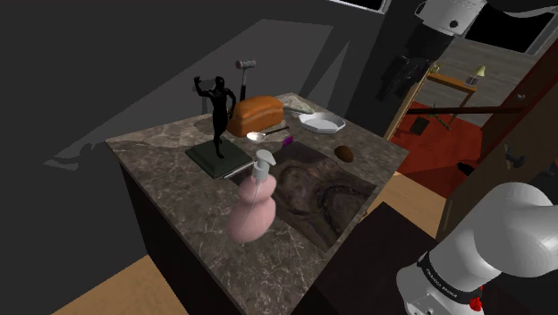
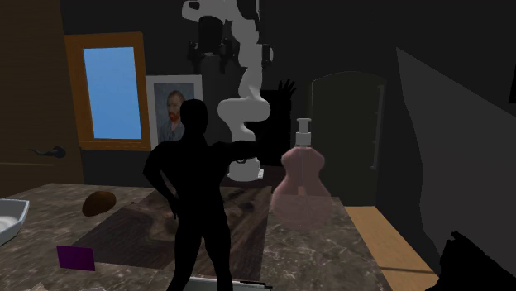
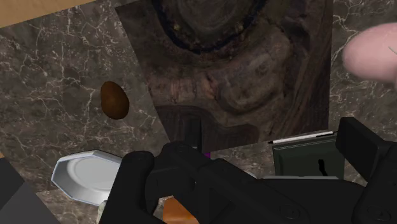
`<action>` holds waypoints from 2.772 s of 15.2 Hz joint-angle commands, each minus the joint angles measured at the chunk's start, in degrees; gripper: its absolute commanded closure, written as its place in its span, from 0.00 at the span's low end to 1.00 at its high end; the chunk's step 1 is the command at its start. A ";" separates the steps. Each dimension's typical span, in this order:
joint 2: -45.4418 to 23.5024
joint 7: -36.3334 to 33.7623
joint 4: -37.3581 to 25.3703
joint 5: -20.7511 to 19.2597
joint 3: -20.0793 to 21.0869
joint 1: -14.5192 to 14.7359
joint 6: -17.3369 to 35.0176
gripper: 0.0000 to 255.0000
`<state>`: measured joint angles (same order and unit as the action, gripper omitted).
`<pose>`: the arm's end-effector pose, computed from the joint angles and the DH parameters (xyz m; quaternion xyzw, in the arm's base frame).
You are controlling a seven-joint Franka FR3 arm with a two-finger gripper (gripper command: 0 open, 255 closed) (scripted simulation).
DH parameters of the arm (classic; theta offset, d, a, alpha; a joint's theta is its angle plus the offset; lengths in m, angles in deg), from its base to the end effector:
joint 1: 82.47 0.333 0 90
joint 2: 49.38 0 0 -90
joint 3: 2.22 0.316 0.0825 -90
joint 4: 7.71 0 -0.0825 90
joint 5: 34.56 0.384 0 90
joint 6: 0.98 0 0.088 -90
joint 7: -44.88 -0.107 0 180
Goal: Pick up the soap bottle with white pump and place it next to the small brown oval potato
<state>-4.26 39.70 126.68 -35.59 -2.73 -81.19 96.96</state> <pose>0.3204 0.0017 0.6093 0.9964 -0.0367 0.0758 0.0018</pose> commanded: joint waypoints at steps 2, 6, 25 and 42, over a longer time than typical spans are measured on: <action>-0.23 -1.39 0.64 0.65 1.20 0.36 0.98 0.00; -1.97 -6.94 2.48 3.14 6.05 1.80 5.08 0.00; -26.59 -35.66 -5.38 3.53 30.68 3.16 24.28 0.00; -34.15 -41.30 -5.03 -1.09 34.29 1.93 31.43 0.00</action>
<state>-38.40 -1.59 121.65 -36.67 31.56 -79.26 128.38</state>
